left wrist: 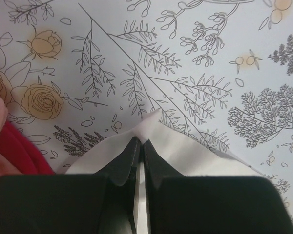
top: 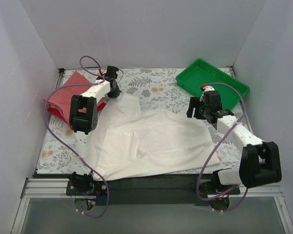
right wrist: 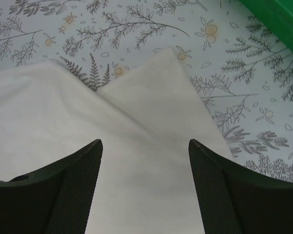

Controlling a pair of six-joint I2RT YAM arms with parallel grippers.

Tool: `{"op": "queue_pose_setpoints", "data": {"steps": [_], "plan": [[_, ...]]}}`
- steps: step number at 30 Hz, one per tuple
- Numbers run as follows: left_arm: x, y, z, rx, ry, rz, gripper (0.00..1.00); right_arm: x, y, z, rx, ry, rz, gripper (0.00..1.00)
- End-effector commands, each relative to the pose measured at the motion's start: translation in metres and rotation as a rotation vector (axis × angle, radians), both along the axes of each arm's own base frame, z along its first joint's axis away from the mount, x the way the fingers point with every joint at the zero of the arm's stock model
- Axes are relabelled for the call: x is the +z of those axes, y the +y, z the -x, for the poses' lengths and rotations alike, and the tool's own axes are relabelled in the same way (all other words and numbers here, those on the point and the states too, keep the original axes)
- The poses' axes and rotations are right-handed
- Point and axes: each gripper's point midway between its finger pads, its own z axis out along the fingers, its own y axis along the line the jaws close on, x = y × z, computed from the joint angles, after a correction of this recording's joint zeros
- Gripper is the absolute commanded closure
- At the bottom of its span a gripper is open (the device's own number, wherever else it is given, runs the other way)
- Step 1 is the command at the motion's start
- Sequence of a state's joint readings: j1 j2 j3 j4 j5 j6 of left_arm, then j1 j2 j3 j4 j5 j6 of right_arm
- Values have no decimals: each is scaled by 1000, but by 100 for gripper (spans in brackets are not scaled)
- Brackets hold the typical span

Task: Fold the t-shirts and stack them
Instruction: Fold the tshirt

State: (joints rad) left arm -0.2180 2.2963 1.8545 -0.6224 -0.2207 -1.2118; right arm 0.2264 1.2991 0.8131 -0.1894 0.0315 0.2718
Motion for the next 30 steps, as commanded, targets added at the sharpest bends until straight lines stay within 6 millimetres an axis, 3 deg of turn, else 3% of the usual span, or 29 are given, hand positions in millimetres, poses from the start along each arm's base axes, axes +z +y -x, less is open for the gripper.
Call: {"op": "queue_pose_setpoints", "data": {"steps": [1,3,8,15,20,25,30], "plan": [[39,-2,-4,-6,-85,13,100,6,6,-42,-11,-37,34,24],[39,-1,-4,-2,-92,13,100,-13,11,-51,4,12,51,30],[37,-1,-5,-2,-92,11,100,-21,11,-86,-37,11,109,44],[33,1,-5,-5,-89,-1,100,-53,8,-107,-72,65,165,51],[29,5,-4,3,-84,-20,100,-67,11,-106,-70,93,175,54],[28,6,-4,4,-84,-25,100,-69,13,-104,-67,100,180,76],[28,9,-4,11,-84,-38,100,-62,2,-116,-117,67,230,91]]}}
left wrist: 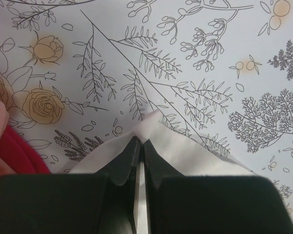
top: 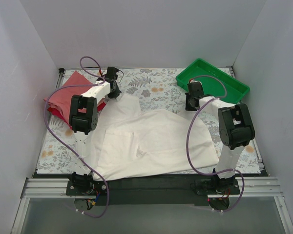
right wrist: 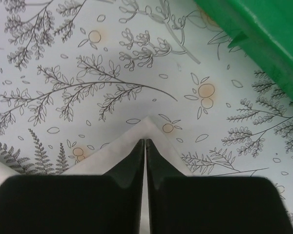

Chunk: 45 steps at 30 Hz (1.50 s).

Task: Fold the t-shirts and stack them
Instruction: Fold the tshirt

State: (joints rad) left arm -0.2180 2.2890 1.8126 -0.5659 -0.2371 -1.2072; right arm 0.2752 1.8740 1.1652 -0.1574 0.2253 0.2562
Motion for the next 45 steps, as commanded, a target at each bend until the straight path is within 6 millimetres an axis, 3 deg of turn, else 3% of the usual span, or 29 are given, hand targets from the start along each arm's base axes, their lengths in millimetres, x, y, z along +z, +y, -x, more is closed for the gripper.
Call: {"op": "queue_pose_setpoints", "data": {"steps": [1,3,7,11,13,15,21,24,26,27,30,39,45], "plan": [[31,8,-1,9,-57,-34,100,23,-11,-30,-59,-98,64,94],[30,10,-1,14,-57,-41,100,27,-17,-33,-86,-113,94,99],[25,13,1,20,-47,-51,100,35,-16,-42,-91,-137,90,99],[24,16,2,25,-45,-56,100,28,3,-39,-14,-108,20,95],[24,18,2,29,-46,-60,100,22,7,-35,0,-87,-4,73],[25,19,2,32,-48,-64,100,13,8,-33,10,-66,-3,59],[21,21,3,32,-40,-70,100,-10,1,-21,-1,2,33,53],[22,22,3,36,-41,-75,100,-18,-4,-12,-17,37,48,59],[22,23,3,35,-41,-75,100,-18,-6,-8,-23,42,53,73],[22,23,3,37,-43,-75,100,-18,-7,-7,-32,41,52,87],[22,24,3,38,-41,-74,100,-11,-12,-9,-64,19,71,99],[12,28,9,45,-17,-90,100,25,-26,-35,-125,-85,130,99],[13,29,6,41,-25,-97,100,34,-44,-44,-182,-105,147,99]]}}
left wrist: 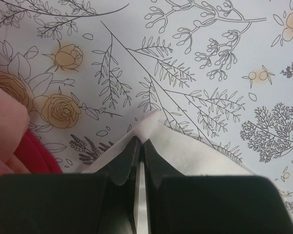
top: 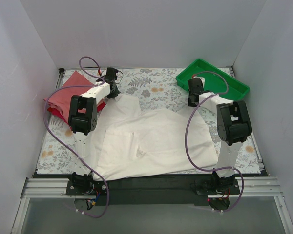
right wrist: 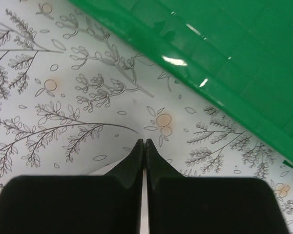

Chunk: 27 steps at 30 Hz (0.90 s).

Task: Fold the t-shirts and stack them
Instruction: Fold the tshirt

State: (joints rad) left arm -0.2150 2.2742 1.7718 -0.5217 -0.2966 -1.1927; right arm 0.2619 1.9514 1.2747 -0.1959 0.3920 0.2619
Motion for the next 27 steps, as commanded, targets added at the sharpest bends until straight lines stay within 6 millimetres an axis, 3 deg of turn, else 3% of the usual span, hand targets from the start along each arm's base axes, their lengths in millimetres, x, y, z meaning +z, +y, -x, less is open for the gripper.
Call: {"op": "queue_pose_setpoints", "data": {"steps": [1,16,20,27], "plan": [[13,17,8,16,3,-46,100,31,-17,-20,-62,-81,24,99],[9,26,6,33,8,-65,100,23,-49,-23,-185,-74,36,99],[18,21,1,19,-11,-43,100,28,-37,-29,-104,-76,-3,99],[56,9,-4,-10,-87,24,100,45,-16,-27,-8,-98,-94,99]]}}
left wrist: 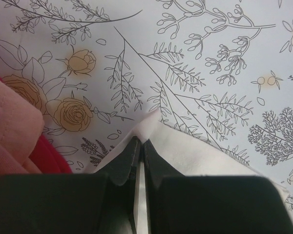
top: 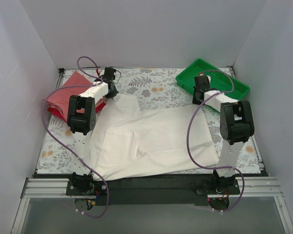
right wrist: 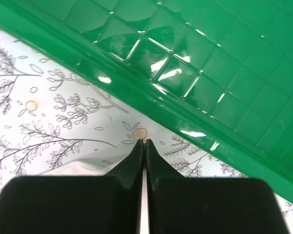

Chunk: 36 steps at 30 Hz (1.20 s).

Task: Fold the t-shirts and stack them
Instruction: Fold the tshirt

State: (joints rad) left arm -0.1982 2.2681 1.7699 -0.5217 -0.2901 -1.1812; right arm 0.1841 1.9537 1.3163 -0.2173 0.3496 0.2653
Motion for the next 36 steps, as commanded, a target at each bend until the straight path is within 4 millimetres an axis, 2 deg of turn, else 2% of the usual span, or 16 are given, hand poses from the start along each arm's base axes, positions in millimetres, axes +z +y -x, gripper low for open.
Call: {"op": "queue_pose_setpoints", "data": {"steps": [1,6,8,9,11,12,13,16,18,19,20,22,23,26,27,36], "plan": [[51,1,1,-14,-77,26,100,39,13,-14,57,-99,-64,99],[74,-5,18,-29,-123,80,100,52,16,5,90,-125,-89,99],[69,-9,30,-45,-115,101,100,64,18,10,104,-156,-107,99],[82,-12,35,-52,-144,111,100,59,19,18,111,-143,-113,99],[89,-15,43,-62,-162,120,100,66,24,25,130,-159,-147,99],[79,-18,55,-65,-140,118,100,60,25,33,134,-141,-157,99],[93,-19,60,-70,-170,124,100,60,27,37,142,-141,-172,99],[83,-20,86,-45,-150,128,100,56,25,55,127,-134,-185,99],[94,-19,100,-31,-174,144,100,61,24,63,125,-150,-192,99],[82,-17,115,-11,-147,151,100,56,22,71,120,-136,-192,99],[94,-16,122,-7,-177,165,100,59,22,76,121,-147,-195,99],[81,-16,145,7,-151,176,100,59,19,84,104,-149,-196,99],[93,-19,152,11,-190,203,100,58,17,92,98,-150,-194,99],[86,-24,176,21,-185,219,100,61,13,104,84,-166,-196,99],[96,-25,181,21,-214,231,100,55,11,111,75,-156,-193,99],[92,-16,233,108,-241,274,100,56,-1,140,34,-171,-175,99]]}}
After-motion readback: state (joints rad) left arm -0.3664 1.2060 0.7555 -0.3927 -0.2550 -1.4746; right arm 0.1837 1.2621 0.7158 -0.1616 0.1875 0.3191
